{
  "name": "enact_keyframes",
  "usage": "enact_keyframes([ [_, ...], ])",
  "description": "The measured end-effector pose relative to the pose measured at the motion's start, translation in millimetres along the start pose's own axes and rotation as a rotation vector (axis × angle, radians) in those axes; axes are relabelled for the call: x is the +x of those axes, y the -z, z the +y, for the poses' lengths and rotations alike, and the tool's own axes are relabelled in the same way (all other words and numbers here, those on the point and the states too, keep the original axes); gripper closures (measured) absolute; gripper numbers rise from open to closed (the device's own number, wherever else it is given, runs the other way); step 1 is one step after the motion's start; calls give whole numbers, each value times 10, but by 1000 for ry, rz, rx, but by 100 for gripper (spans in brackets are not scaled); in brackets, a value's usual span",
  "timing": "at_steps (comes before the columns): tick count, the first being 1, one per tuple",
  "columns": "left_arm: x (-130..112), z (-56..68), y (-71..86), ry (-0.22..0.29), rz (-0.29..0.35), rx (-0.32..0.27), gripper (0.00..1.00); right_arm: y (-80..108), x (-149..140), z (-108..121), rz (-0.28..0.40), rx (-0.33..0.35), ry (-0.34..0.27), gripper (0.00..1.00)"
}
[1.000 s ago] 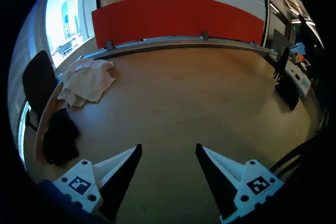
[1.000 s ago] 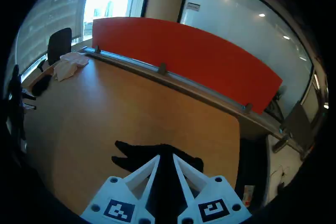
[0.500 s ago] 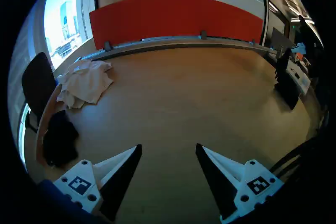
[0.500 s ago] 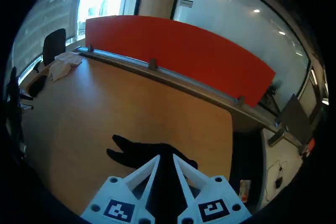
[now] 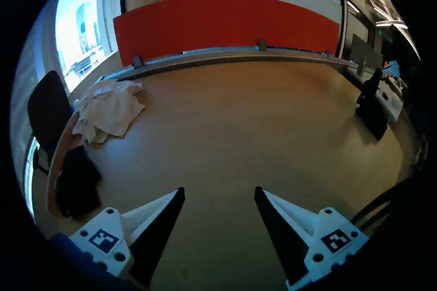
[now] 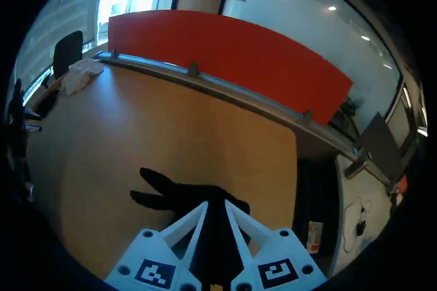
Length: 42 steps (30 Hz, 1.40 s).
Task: Fold towel
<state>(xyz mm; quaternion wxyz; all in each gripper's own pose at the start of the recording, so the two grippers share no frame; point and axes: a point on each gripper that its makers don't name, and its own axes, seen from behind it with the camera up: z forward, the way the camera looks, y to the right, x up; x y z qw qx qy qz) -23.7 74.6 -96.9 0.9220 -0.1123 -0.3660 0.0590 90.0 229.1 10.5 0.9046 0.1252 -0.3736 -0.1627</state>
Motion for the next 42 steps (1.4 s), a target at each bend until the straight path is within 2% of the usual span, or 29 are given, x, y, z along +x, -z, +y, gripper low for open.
enact_keyframes([
  [9,-7,37,15,-10,-3,-6,5,122,-376,66,-43,-12,-17,94],
  [18,-14,44,28,-15,-3,-8,5,205,-873,26,-117,-25,-22,94],
  [27,-28,24,44,-19,-5,-4,5,202,-1291,5,-174,-48,-75,94],
  [42,-27,-44,67,-19,-5,6,5,105,-1761,-11,-259,-61,-153,94],
])
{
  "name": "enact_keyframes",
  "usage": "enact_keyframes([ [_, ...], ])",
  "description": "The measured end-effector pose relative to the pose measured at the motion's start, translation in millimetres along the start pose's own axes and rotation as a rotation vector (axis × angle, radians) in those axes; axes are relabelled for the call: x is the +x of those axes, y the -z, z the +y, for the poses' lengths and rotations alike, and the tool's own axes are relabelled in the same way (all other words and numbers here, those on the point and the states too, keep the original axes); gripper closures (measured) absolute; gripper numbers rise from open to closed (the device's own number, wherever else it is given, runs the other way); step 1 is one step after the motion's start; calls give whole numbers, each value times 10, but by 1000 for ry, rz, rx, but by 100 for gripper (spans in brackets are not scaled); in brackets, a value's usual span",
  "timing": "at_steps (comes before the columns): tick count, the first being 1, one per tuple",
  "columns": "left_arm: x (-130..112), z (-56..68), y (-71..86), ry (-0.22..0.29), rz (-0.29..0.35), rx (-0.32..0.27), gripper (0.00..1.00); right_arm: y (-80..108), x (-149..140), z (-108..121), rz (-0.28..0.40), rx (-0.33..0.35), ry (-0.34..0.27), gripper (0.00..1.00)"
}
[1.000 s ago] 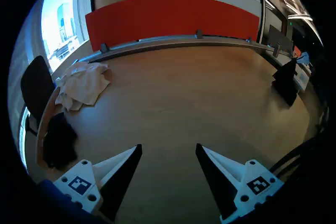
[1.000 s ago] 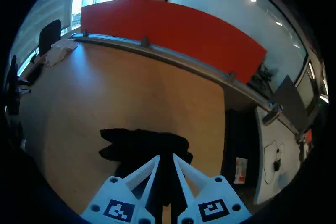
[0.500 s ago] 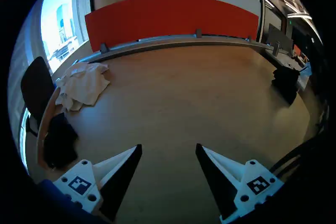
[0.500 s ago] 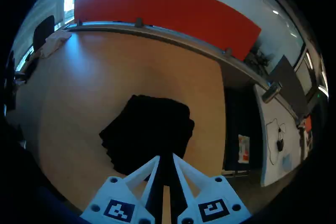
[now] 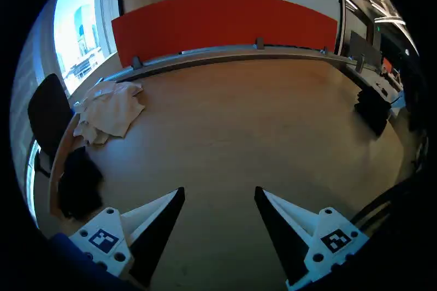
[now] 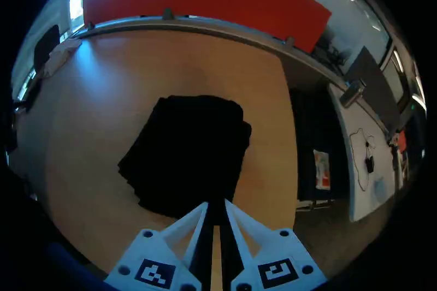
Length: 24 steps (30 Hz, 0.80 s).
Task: Fold towel
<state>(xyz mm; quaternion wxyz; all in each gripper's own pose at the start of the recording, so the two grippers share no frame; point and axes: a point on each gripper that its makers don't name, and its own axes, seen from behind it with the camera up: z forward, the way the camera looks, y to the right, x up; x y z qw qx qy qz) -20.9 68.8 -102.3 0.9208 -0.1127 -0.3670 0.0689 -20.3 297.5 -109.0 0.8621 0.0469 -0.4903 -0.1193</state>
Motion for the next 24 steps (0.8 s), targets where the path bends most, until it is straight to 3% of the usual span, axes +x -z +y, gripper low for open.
enact_keyframes([
  [24,-15,-60,34,-4,-3,13,5,-261,-338,-5,-81,-22,-91,94],
])
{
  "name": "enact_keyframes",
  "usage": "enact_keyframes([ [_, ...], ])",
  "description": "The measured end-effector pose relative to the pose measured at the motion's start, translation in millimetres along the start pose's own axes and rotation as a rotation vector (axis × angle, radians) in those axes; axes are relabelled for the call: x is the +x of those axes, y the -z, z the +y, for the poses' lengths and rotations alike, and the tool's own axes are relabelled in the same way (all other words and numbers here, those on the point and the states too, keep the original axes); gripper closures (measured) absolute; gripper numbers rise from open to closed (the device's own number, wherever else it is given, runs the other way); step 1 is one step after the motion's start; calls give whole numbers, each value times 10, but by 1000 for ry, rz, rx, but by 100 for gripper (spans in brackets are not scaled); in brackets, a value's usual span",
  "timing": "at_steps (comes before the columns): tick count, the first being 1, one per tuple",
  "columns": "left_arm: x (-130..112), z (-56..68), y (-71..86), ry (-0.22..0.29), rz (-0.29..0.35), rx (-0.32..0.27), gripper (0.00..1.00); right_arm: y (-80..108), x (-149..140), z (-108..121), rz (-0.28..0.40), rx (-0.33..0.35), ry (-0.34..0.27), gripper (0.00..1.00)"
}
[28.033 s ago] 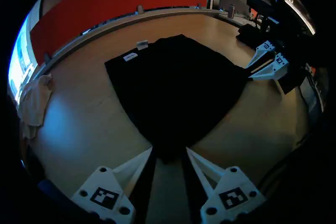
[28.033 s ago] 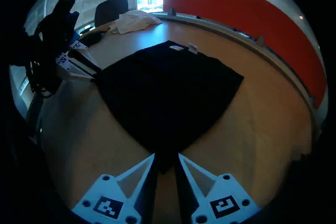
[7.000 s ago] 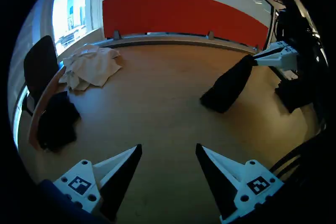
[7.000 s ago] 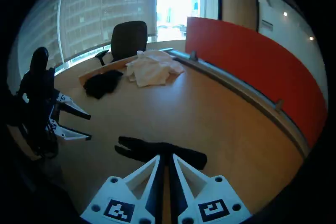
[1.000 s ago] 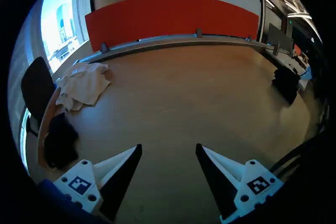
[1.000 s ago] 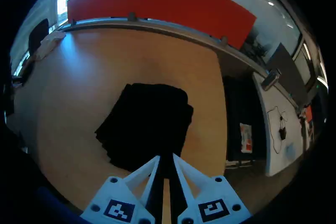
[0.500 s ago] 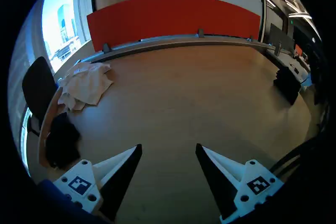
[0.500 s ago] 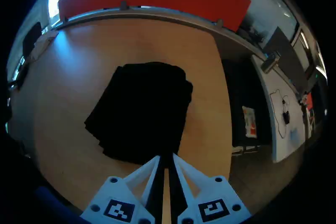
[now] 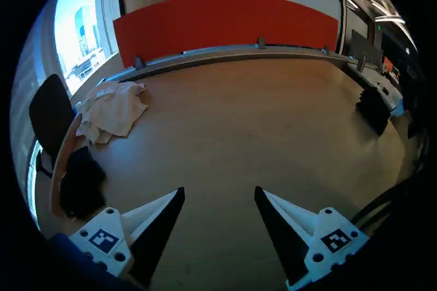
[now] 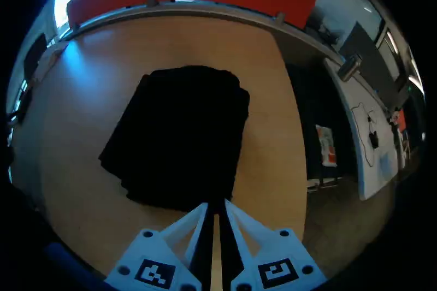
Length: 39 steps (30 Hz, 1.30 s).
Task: Fold towel
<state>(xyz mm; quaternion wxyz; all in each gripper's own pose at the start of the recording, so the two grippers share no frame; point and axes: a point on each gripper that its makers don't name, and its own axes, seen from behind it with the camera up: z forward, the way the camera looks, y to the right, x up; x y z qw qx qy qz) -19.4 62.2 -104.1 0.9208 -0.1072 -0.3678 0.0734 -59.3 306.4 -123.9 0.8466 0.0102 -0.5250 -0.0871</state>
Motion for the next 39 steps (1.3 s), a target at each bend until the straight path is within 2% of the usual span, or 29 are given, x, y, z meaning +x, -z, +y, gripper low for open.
enact_keyframes([
  [15,-6,-11,8,1,0,0,5,10,5,-13,5,-15,-19,94],
  [22,-8,-14,12,-1,0,-1,5,-12,-10,6,6,-28,-47,94],
  [32,-6,-32,23,2,4,0,5,25,-63,35,9,-47,-58,89],
  [36,-5,-35,32,9,8,0,5,56,-107,61,13,-57,-65,85],
  [39,-10,-34,37,10,9,-2,5,81,-129,91,20,-71,-78,67],
])
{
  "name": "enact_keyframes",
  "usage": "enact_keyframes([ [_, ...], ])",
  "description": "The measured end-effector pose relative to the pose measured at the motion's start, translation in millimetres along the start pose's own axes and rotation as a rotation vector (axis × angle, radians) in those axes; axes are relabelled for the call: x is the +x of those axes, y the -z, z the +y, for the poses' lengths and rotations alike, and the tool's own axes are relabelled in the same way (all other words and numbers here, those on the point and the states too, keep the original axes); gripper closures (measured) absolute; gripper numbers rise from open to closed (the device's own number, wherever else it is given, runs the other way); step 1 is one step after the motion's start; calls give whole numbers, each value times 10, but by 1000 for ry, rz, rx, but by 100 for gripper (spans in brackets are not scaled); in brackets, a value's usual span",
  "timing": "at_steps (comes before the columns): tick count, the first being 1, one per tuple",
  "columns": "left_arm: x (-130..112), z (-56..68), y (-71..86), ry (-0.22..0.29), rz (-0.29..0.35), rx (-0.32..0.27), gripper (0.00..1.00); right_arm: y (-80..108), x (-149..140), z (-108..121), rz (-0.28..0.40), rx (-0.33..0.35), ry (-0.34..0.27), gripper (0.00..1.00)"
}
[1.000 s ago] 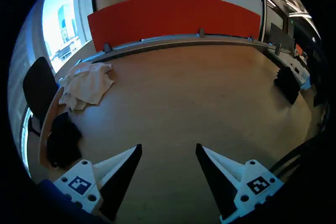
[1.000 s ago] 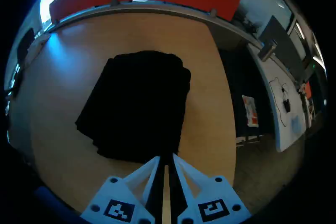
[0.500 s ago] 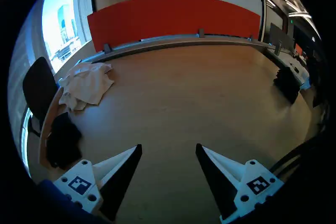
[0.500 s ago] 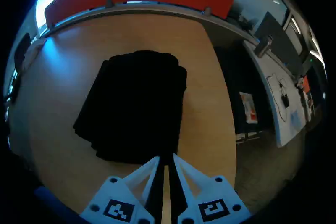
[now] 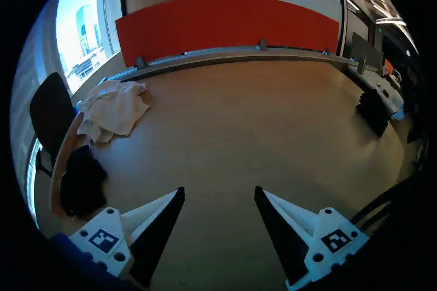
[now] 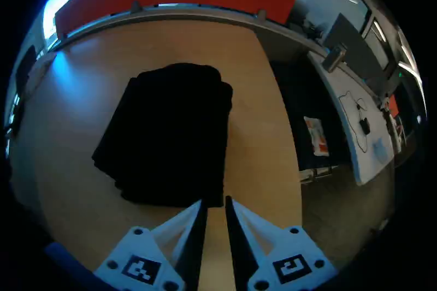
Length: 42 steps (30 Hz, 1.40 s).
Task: Fold towel
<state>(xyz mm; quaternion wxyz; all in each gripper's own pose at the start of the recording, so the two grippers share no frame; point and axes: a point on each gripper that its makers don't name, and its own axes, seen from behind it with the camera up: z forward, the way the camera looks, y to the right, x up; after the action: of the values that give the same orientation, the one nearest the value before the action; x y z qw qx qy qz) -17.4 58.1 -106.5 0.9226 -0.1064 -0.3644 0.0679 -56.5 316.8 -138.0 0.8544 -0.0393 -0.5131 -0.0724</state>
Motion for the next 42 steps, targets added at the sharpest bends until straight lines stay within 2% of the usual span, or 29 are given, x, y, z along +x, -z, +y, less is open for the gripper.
enact_keyframes([
  [3,-2,3,-2,-2,0,-1,5,30,-16,8,10,-5,-13,39],
  [4,0,6,-3,-2,1,-2,5,39,-19,10,12,-7,-16,34],
  [7,8,12,-4,-2,4,-4,5,66,-24,9,20,-12,-24,24],
  [11,25,10,-5,-1,8,-6,5,99,-27,-14,31,-15,-31,7],
  [15,43,4,-4,3,14,-6,5,141,8,-77,54,-9,-43,4],
  [17,55,1,-4,9,18,-6,5,176,49,-108,77,-11,-51,0],
  [24,87,-4,-8,29,28,-4,5,302,200,-174,154,-21,-81,0],
  [36,158,-7,-15,31,43,-1,5,553,625,-279,365,-42,-170,0],
  [42,208,-7,-12,30,54,0,5,673,803,-307,464,-68,-184,0],
])
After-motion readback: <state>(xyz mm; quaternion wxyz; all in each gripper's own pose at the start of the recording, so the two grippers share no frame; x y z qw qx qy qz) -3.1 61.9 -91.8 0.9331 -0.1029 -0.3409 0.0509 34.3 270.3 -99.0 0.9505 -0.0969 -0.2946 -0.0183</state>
